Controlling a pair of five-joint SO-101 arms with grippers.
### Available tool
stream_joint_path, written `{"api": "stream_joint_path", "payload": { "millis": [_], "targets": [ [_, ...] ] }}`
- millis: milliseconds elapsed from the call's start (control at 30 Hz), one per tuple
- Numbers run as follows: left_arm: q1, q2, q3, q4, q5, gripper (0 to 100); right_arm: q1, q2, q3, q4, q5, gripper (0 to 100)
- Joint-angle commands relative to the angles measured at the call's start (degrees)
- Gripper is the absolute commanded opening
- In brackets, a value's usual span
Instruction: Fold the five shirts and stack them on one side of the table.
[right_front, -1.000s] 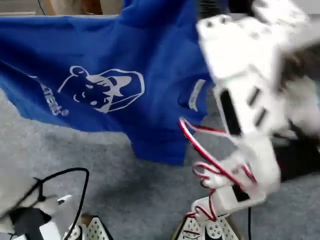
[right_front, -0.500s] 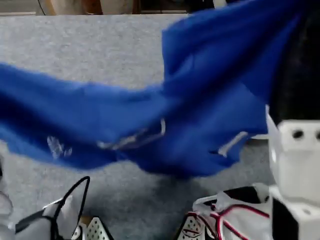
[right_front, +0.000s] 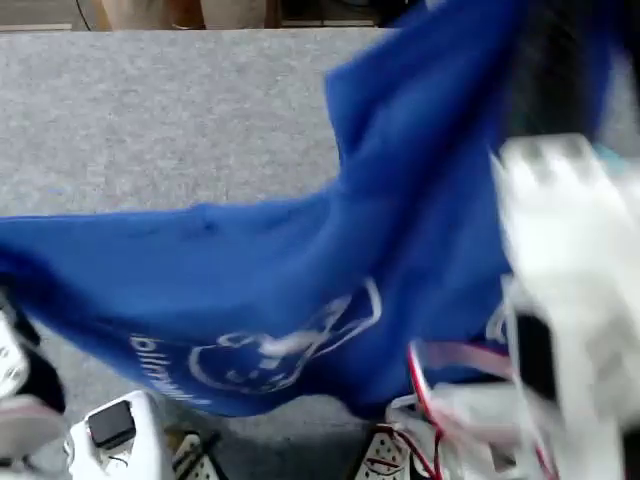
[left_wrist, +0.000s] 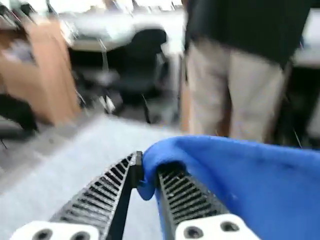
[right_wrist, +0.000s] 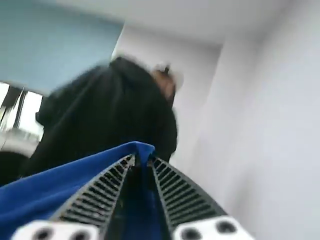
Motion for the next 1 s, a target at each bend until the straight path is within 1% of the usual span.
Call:
{"api": "stream_joint_path", "payload": {
  "millis": [0,133,300,367,433,467,533,667,767,833,900,967],
  "targets": [
    [1.85,-2.77,19.96,-8.26,1.23,2,-2.77,3.74,10.15,-3.87,0.7,0.2],
    [0.44,-2.68,36.48,-23.65,1.32,2,-5.85,9.27,20.18,-12.04,0.79,0.2],
    [0.09,1.71,52.66,-50.2,1.32,2,-6.37,20.18,31.78,-29.8,0.88,0.2],
    [0.18,5.67,56.18,-60.57,1.32,2,-6.29,24.84,33.45,-36.04,0.88,0.2],
    [0.53,11.65,57.32,-69.1,1.32,2,-6.29,29.32,33.63,-40.97,0.88,0.2],
    [0.53,15.34,56.62,-72.44,1.32,2,-6.29,31.34,33.54,-42.81,0.88,0.2],
    [0.62,23.43,53.1,-76.66,1.41,2,-6.29,34.68,33.1,-45.63,0.88,0.2],
    [0.09,37.23,42.2,-75.87,4.48,2,-6.2,39.6,29.58,-46.15,0.7,0.2],
    [0.44,43.47,36.13,-70.95,4.22,2,-5.67,40.92,27.56,-43.87,0.7,0.2],
    [0.88,44.7,34.02,-66.64,4.04,2,-5.23,40.84,26.24,-37.36,0.7,0.2],
    [1.67,44.7,33.85,-62.07,3.78,2,-4.44,40.48,24.48,-28.31,1.05,0.2],
    [2.29,44.62,33.76,-56.26,0.88,2,-4.18,40.22,22.2,-18.9,4.13,0.2]
  ]
}}
